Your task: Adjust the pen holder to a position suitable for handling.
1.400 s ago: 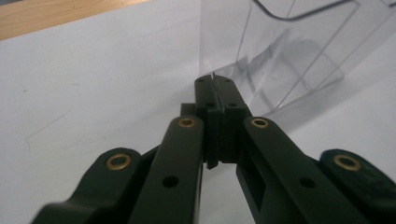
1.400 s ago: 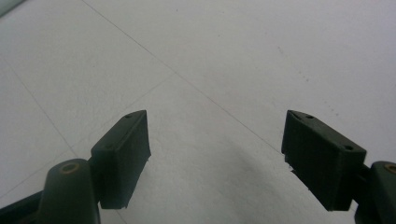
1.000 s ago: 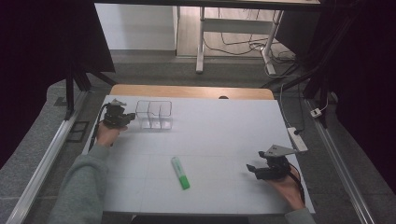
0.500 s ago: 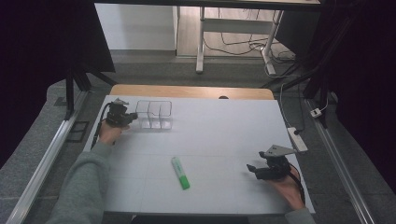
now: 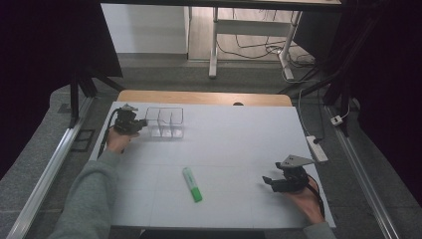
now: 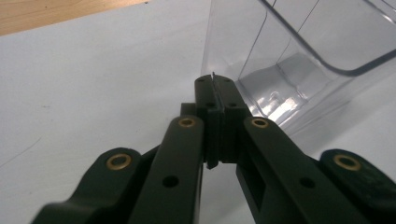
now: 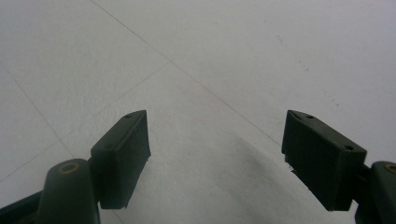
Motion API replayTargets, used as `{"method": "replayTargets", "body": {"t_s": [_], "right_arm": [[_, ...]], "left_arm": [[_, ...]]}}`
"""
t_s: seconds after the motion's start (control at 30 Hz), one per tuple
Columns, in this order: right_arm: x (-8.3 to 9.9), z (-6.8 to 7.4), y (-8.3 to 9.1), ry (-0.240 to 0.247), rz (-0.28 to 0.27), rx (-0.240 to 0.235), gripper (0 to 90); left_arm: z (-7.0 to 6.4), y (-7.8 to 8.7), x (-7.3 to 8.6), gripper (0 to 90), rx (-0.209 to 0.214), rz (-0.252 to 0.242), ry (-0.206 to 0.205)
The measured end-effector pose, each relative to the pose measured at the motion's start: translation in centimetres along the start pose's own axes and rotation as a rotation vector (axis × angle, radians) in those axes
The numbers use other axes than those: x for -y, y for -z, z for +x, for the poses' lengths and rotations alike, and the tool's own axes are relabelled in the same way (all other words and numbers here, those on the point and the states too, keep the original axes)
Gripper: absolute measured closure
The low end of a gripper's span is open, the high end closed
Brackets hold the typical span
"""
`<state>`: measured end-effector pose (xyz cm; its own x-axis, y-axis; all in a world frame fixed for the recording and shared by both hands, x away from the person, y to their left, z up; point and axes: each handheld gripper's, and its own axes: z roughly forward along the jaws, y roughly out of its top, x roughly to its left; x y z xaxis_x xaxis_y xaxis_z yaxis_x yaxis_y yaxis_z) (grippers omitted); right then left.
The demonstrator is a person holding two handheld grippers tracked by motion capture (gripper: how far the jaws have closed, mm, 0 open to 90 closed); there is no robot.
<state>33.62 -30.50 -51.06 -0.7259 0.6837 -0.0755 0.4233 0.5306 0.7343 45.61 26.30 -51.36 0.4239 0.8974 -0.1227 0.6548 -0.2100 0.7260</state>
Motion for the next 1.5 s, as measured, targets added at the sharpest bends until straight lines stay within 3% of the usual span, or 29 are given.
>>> {"method": "replayTargets", "body": {"t_s": [0.9, 1.5], "right_arm": [[0.1, 0.0, -0.2, -0.003, 0.010, 0.002, 22.6], [0.2, 0.0, -0.2, -0.002, 0.012, 0.001, 22.8]], "left_arm": [[-2.3, -1.4, -1.0, 88.9, 0.043, 0.011, -0.031], [-4.5, -2.6, -2.0, 88.9, 0.079, 0.020, -0.058]]}}
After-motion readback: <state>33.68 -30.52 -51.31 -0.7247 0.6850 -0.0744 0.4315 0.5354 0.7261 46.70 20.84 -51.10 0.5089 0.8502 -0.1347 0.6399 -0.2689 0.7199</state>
